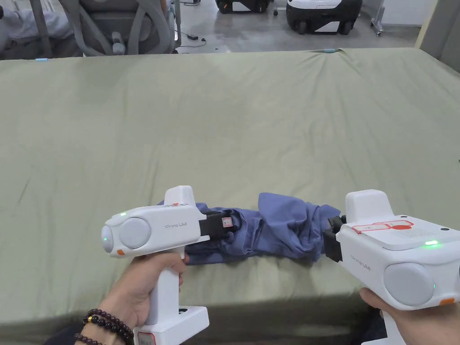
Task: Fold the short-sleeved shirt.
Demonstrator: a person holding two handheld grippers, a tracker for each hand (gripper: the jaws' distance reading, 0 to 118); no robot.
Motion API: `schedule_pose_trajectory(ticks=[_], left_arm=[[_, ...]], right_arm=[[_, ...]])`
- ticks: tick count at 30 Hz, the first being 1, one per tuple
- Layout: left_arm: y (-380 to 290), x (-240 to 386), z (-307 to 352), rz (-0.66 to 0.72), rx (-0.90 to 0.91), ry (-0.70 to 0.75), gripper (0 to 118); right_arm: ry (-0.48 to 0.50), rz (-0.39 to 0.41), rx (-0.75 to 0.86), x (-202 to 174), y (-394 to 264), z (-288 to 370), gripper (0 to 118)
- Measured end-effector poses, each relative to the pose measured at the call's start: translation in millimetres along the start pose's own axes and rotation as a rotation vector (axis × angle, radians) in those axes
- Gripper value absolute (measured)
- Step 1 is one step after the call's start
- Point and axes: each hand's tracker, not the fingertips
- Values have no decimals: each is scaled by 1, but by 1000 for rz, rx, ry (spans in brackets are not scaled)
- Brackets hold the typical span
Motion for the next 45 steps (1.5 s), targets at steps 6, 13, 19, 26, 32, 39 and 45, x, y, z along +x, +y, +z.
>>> schedule_pose_trajectory(ticks=[6,13,19,26,32,39,45], left_arm=[[5,3,18,-22,7,4,0],[20,-10,97,2,169,2,0],[15,-36,140,8,204,63,0],[11,-70,144,160,219,2,80],[4,-85,106,244,109,-13,105],[-8,-84,61,235,70,-17,76],[-6,-90,58,223,90,50,21]], right_arm=[[18,7,-17,-6,-1,-8,0],[46,36,-11,-24,13,-22,0],[16,64,-4,-33,17,-32,0],[38,47,-15,-33,10,-26,0],[41,36,-16,-31,10,-26,0],[37,33,-13,-26,10,-23,0],[32,26,-17,-23,7,-21,0]])
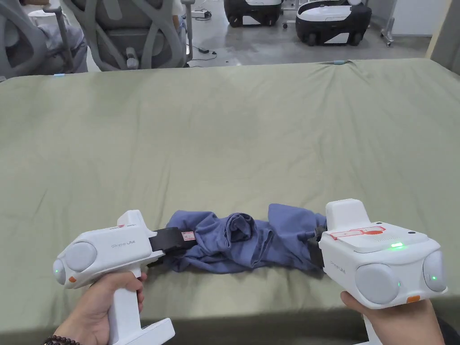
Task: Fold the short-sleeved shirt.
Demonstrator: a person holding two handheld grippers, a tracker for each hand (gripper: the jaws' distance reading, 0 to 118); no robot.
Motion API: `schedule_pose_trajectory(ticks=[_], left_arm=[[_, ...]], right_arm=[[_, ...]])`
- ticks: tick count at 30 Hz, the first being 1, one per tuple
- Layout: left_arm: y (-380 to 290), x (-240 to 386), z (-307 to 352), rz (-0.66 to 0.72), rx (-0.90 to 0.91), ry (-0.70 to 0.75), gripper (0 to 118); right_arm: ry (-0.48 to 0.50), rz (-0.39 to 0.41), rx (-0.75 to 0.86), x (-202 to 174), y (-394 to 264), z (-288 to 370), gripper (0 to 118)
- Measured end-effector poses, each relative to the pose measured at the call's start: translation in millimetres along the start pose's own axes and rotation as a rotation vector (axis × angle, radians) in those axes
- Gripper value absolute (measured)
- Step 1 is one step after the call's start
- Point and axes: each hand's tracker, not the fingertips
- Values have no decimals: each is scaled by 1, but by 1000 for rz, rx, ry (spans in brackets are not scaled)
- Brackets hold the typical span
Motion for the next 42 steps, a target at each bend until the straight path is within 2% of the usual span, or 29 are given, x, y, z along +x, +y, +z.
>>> schedule_pose_trajectory(ticks=[2,7,10,13,16,18,22,25,27,32,37,39,40,42], left_arm=[[2,3,3,-45,4,24,21],[19,-15,36,-6,68,34,21],[31,-41,72,-4,120,120,21],[37,-55,96,-23,164,275,21],[36,-45,103,-22,158,240,21],[33,-21,103,-69,175,215,21],[28,45,92,-172,163,129,21],[18,90,70,-253,159,137,21],[14,108,49,-253,129,131,21],[-5,124,-10,-264,4,55,21],[-27,116,-41,-270,-29,64,21],[-28,115,-36,-270,3,47,25],[-26,116,-32,-266,5,32,36],[-18,118,-21,-247,3,-41,68]], right_arm=[[-2,4,-5,1,-1,0,0],[-9,-11,-1,4,0,1,0],[-12,-12,3,5,0,2,0],[-12,-11,7,2,2,2,0],[5,-3,8,-3,4,0,0],[14,3,12,-6,4,0,0],[19,11,12,-6,4,1,0],[15,4,15,-1,3,4,0],[6,-1,16,3,2,6,0],[-24,-23,20,18,-2,14,0],[-56,-46,20,31,-4,22,0],[-64,-52,20,34,-5,21,0],[-66,-55,20,35,-5,21,0],[-68,-56,19,35,-5,20,0]])
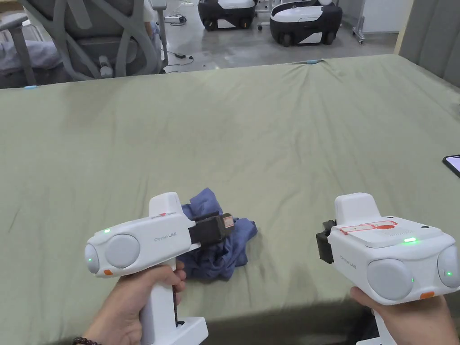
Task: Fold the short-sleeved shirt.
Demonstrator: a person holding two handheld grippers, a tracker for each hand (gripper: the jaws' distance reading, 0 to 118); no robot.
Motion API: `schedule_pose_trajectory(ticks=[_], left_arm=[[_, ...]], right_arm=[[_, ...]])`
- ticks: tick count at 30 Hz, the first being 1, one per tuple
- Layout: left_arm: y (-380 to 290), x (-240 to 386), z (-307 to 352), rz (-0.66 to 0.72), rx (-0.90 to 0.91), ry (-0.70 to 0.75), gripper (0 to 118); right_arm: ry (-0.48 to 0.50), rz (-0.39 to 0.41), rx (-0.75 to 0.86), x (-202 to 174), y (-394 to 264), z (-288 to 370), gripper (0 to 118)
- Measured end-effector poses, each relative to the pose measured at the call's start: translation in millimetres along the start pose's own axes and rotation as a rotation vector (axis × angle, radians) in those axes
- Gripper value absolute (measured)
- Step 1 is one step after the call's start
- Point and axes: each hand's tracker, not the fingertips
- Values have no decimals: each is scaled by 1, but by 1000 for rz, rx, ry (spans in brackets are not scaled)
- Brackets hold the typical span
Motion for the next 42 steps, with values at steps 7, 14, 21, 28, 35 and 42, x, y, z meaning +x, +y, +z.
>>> schedule_pose_trajectory(ticks=[7,14,21,28,35,42], left_arm=[[31,11,80,-18,293,10,118],[33,-6,125,23,256,2,6],[30,0,63,-15,91,4,4],[17,-2,-36,-69,-116,-13,0],[6,14,-55,-64,-137,-8,0],[24,28,11,-123,16,16,0]], right_arm=[[21,9,-4,-9,-2,-2,0],[50,22,-2,-19,0,-6,0],[62,24,-1,-20,-2,-4,0],[27,-2,6,-4,-4,7,0],[-9,-27,-7,8,-11,6,0],[63,-24,11,-6,1,0,0]])
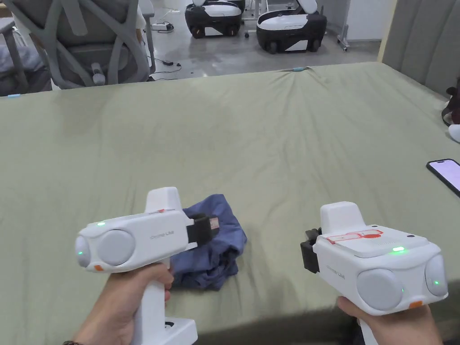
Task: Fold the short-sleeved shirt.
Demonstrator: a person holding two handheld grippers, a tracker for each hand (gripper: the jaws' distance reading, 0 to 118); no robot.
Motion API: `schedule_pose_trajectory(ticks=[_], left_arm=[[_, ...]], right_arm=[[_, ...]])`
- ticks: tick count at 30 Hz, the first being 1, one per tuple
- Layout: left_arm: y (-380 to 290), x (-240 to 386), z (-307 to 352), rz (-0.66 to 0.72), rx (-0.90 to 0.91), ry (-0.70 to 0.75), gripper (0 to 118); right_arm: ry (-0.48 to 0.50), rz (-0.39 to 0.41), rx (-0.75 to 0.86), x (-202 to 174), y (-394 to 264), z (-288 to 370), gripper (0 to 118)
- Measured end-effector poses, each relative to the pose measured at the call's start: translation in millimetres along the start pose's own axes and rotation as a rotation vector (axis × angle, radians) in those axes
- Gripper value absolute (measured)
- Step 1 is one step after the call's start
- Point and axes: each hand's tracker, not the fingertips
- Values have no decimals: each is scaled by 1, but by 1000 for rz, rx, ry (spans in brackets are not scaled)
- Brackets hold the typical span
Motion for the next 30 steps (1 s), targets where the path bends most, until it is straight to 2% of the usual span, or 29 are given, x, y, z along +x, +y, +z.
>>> schedule_pose_trajectory(ticks=[4,7,9,14,15,19,21,22,23,24,25,26,30], left_arm=[[3,-15,60,97,123,-23,0],[-3,-33,92,112,152,-2,0],[-7,-44,103,122,148,32,0],[-21,-76,97,166,108,107,0],[-24,-81,93,182,95,114,0],[-32,-93,73,221,57,109,0],[-33,-96,64,242,43,86,0],[-34,-95,59,257,42,70,8],[-35,-95,55,279,46,61,27],[-35,-95,51,292,52,49,58],[-35,-96,45,311,54,36,98],[-35,-95,39,324,47,29,117],[-36,-99,19,385,39,-35,112]], right_arm=[[126,7,47,-25,26,-15,0],[254,-6,59,-47,47,-34,0],[321,-23,41,-62,55,-53,0],[409,-36,-62,-86,55,-103,0],[423,-44,-86,-86,54,-110,0],[297,-36,-113,-74,42,-120,0],[293,-28,-109,-69,40,-118,0],[291,-31,-107,-65,40,-118,0],[287,-42,-111,-62,40,-117,0],[293,-51,-116,-61,40,-117,0],[304,-53,-117,-60,39,-117,0],[307,-48,-117,-61,38,-117,0],[295,-8,-106,-67,36,-115,0]])
